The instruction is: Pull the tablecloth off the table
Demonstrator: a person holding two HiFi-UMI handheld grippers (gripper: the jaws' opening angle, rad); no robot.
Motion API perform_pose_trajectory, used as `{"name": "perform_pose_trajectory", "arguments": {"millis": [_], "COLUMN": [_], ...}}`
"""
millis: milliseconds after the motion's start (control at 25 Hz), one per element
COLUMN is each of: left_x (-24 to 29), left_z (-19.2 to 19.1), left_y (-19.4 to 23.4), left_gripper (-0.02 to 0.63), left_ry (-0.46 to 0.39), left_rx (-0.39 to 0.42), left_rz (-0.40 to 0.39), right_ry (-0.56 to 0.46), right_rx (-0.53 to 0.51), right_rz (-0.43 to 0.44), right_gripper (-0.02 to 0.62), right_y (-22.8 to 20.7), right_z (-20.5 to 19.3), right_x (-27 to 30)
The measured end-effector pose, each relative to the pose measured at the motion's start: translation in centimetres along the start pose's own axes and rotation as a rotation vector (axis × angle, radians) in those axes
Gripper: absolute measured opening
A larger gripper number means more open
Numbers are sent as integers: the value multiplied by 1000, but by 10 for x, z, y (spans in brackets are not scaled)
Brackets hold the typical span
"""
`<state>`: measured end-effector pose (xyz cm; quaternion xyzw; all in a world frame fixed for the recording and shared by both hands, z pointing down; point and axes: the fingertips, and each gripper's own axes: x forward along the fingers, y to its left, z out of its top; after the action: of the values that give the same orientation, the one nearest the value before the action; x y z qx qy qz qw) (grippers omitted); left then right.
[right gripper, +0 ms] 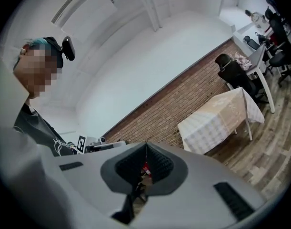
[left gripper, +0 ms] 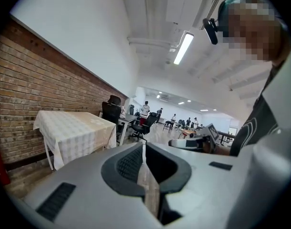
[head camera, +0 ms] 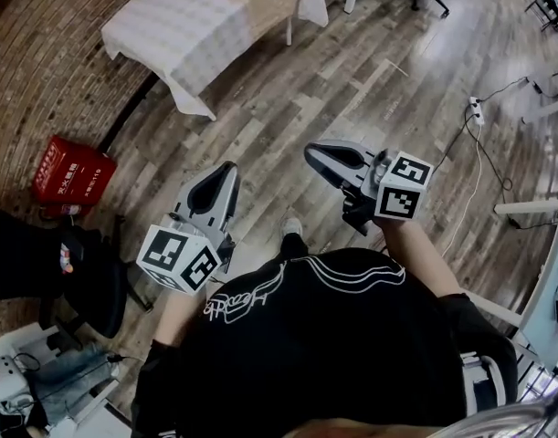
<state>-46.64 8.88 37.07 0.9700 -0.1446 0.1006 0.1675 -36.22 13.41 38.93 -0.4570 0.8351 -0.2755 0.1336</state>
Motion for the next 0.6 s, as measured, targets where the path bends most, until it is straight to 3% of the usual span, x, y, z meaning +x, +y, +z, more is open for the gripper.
{"name": "perform_pose_trajectory", "arguments": {"millis": [240, 600], "left_x": [26, 57], "left_z": [10, 21], "left_y": [60, 87], "left_gripper": [5, 6], "left_ry": [7, -3], "left_rx": [19, -24], "left_rz": [-13, -28], "right_ry": [34, 4], "right_rx": [5, -19], "right_rz": [-46, -120], "right_gripper": [-3, -3], "right_y": [-29, -62], "right_z": [18, 55], "right_x": [40, 40]}}
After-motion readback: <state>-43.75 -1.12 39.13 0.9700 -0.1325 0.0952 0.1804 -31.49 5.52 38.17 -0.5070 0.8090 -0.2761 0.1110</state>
